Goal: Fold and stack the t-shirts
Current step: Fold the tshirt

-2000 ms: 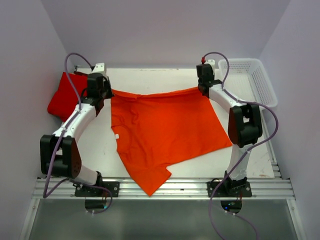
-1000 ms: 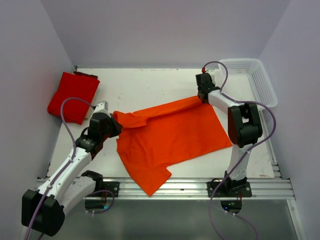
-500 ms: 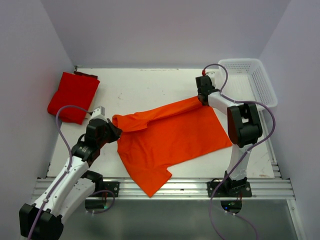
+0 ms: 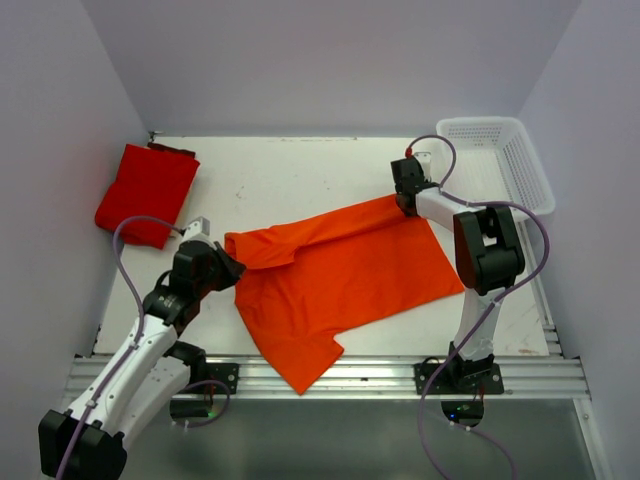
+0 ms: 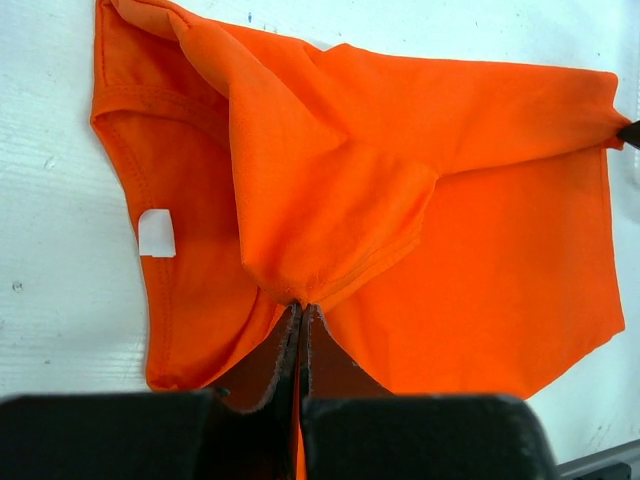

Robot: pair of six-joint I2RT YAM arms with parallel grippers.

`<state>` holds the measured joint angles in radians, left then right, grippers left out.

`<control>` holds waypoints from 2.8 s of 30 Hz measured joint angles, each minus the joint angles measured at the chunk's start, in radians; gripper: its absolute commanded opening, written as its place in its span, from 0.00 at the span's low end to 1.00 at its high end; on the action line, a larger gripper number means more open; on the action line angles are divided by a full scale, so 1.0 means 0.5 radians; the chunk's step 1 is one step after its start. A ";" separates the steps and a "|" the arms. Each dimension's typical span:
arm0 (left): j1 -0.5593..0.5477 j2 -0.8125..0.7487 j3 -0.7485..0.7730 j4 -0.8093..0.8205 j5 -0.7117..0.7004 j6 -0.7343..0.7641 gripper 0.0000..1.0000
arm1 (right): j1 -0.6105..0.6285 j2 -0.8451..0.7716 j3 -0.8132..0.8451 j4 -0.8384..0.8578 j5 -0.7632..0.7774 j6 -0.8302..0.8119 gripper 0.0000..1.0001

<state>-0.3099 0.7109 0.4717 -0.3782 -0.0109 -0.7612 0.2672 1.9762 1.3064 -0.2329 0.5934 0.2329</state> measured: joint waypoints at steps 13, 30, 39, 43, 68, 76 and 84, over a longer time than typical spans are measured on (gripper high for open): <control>0.000 -0.091 -0.023 -0.027 0.079 -0.068 0.55 | 0.000 -0.045 -0.015 -0.063 -0.010 0.068 0.64; 0.000 -0.085 -0.018 0.169 0.013 -0.064 0.00 | 0.000 -0.097 0.293 -0.185 -0.220 0.069 0.00; 0.000 0.408 -0.022 0.719 -0.069 0.066 0.00 | 0.000 0.141 0.426 -0.266 -0.426 0.079 0.00; 0.000 0.585 -0.022 0.817 -0.140 0.061 0.00 | 0.000 0.140 0.397 -0.261 -0.454 0.085 0.00; 0.181 1.615 0.228 1.059 -0.291 -0.029 0.00 | 0.000 0.103 0.184 -0.255 -0.500 0.102 0.00; 0.346 1.983 0.648 1.008 -0.211 0.066 0.00 | 0.000 0.060 0.124 -0.254 -0.539 0.125 0.00; 0.391 2.360 1.085 1.012 0.018 0.184 0.00 | 0.000 0.022 0.067 -0.253 -0.546 0.159 0.00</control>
<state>-0.1146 1.8908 1.0142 0.1276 -0.0017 -0.6693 0.2672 1.9873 1.3399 -0.3592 0.3206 0.3126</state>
